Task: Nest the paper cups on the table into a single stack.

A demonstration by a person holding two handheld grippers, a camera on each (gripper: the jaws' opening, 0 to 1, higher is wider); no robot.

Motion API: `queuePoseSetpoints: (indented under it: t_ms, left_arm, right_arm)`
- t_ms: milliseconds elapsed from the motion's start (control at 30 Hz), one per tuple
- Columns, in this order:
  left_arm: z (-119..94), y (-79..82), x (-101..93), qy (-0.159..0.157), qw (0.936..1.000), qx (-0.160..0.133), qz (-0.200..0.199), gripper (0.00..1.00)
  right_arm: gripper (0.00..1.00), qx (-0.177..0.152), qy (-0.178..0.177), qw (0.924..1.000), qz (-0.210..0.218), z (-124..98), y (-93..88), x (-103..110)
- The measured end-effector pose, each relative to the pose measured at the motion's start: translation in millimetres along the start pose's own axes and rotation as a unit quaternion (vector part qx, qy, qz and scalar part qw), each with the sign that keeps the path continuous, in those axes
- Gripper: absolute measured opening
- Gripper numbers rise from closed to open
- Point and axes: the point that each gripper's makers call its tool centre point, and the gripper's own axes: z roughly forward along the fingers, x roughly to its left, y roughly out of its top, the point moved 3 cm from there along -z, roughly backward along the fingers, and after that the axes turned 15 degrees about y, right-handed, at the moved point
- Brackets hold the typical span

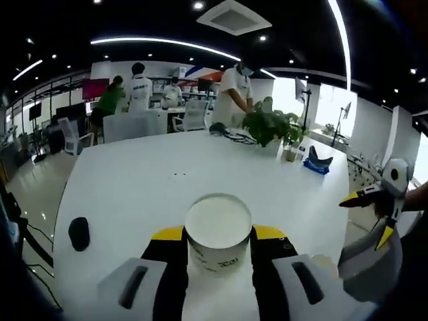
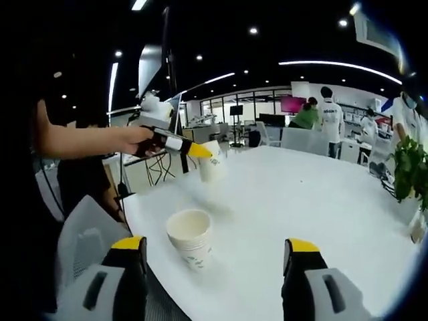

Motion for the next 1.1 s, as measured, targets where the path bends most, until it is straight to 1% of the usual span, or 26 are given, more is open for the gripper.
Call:
queuePoseSetpoints:
  t_ms: [67, 233, 333, 467, 500, 633, 700, 900, 967, 1033, 1100]
  left_arm:
    - [-3.6, 1.6, -1.6, -0.004, 1.0000, -0.002, -0.001, 0.34]
    - [-17.9, 5.9, -21.7, -0.029, 0.9995, -0.010, 0.003, 0.34]
    - [-25.9, 7.3, -32.8, -0.042, 0.9990, -0.014, 0.008, 0.34]
    - [-31.7, 9.0, -44.3, -0.060, 0.9980, -0.019, 0.004, 0.34]
    - [-34.0, 9.6, -51.3, -0.070, 0.9973, -0.020, 0.008, 0.34]
    - [-38.4, 11.2, -67.9, -0.092, 0.9954, -0.023, 0.016, 0.34]
    - [-40.5, 11.7, -77.4, -0.110, 0.9934, -0.026, 0.017, 0.34]
    - [-44.7, 11.0, -99.7, -0.142, 0.9891, -0.024, 0.030, 0.34]
    - [-47.7, 12.1, -108.2, -0.158, 0.9866, -0.028, 0.032, 0.34]
    - [-50.8, 12.6, -116.9, -0.178, 0.9826, -0.035, 0.041, 0.34]
    - [-53.0, 11.8, -123.1, -0.191, 0.9800, -0.035, 0.041, 0.34]
  right_arm:
    - [0.80, -0.003, 0.004, 1.0000, -0.004, 1.1, 3.1, 1.3]
    - [0.77, -0.010, 0.011, 0.9999, -0.005, 3.9, 9.5, 4.5]
    - [0.76, -0.020, 0.017, 0.9997, 0.000, 6.0, 13.6, 6.9]
    - [0.73, -0.024, 0.025, 0.9994, 0.004, 8.0, 16.2, 9.2]
    - [0.72, -0.027, 0.029, 0.9992, 0.007, 8.8, 17.6, 10.2]
    - [0.70, -0.038, 0.036, 0.9985, 0.015, 10.2, 21.0, 11.2]
    - [0.69, -0.046, 0.041, 0.9978, 0.022, 10.6, 23.6, 12.0]
    - [0.66, -0.060, 0.052, 0.9963, 0.034, 11.2, 26.6, 13.4]
    - [0.65, -0.063, 0.055, 0.9959, 0.036, 11.2, 27.2, 13.7]
    - [0.64, -0.066, 0.061, 0.9952, 0.039, 11.5, 28.1, 15.1]
    - [0.62, -0.070, 0.069, 0.9943, 0.040, 11.8, 29.5, 17.2]
